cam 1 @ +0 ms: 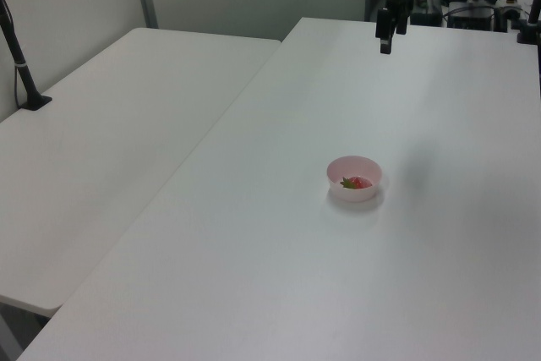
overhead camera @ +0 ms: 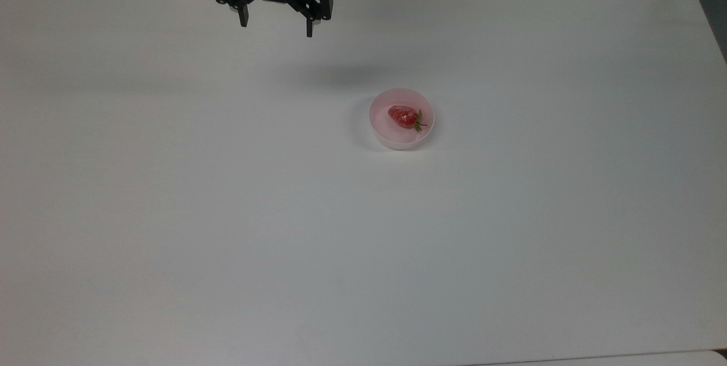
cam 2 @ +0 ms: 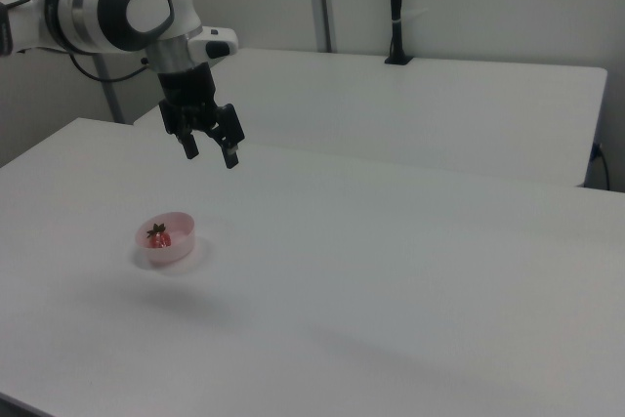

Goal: Pick up strawberry from bowl
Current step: 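Move the open gripper over the pink bowl and lower it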

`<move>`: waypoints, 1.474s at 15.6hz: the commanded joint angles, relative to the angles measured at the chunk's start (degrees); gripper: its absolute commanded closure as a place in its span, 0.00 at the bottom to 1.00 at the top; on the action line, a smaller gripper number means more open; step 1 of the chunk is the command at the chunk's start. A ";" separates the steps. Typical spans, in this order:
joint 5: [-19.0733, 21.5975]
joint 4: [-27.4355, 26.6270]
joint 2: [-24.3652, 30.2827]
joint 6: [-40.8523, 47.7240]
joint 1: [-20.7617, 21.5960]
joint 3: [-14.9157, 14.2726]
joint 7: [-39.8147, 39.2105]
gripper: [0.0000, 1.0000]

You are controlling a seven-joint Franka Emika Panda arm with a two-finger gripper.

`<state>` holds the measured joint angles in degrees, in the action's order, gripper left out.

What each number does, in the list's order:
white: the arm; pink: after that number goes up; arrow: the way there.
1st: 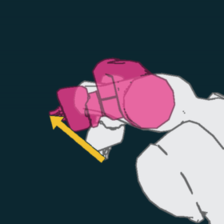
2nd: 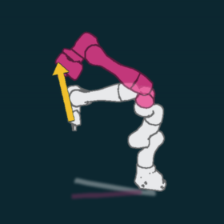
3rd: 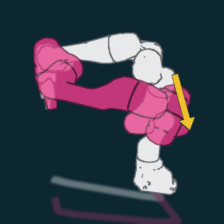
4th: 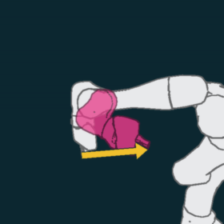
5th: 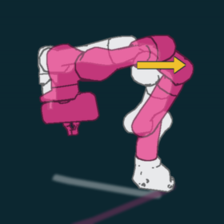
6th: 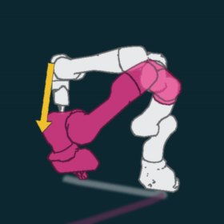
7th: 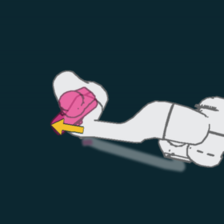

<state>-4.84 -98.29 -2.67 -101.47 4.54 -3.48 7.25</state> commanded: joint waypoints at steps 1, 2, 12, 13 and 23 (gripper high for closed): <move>2.71 0.29 -2.84 0.84 3.86 -0.04 -1.79 0.00; 2.73 0.29 -2.87 0.92 3.81 -0.12 -2.23 0.00; 3.78 0.38 -4.53 0.75 10.48 -4.08 -8.03 0.00; 4.48 0.38 -5.41 -0.03 11.71 -4.08 -8.39 0.00; 5.98 0.20 -16.84 -11.46 19.63 -4.08 -8.65 0.00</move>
<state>0.78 -98.36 -18.32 -111.29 22.57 -6.06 0.45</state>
